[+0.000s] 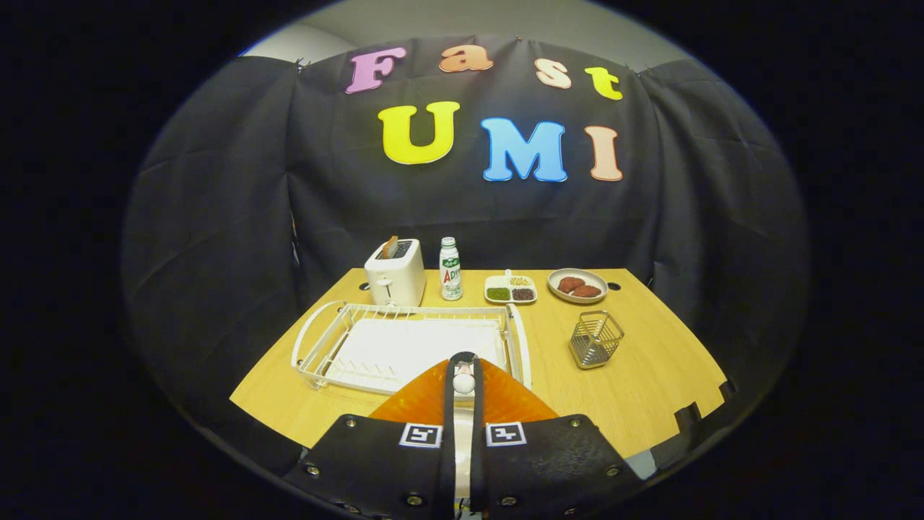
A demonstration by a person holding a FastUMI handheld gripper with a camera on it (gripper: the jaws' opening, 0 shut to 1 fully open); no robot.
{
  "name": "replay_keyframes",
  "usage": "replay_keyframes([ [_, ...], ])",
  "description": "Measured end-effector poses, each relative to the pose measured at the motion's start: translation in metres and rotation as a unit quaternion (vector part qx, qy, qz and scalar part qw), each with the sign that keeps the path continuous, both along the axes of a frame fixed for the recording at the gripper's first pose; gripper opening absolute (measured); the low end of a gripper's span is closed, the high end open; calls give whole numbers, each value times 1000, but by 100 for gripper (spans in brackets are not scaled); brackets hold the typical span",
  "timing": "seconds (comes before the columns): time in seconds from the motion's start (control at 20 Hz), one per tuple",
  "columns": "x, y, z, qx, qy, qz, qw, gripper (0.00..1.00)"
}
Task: Take the plate from the dish rack, then take the spoon from the basket and place it into the plate.
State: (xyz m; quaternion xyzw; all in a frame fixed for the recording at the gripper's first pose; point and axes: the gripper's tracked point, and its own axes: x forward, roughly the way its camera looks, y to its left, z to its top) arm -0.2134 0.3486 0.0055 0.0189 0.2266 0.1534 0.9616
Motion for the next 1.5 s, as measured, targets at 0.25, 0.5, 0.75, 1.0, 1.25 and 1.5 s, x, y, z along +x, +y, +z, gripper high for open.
replay_keyframes([
  [0.25,-31,3,-16,-9,22,24,999,8],
  [0.5,-46,-2,-39,-12,49,33,998,8],
  [0.75,-46,-2,-71,-9,85,33,996,8],
  [1.0,-40,-2,-91,-4,106,31,994,8],
  [1.25,-33,3,-99,-2,106,37,994,11],
  [1.5,-27,8,-95,5,89,42,995,16],
])
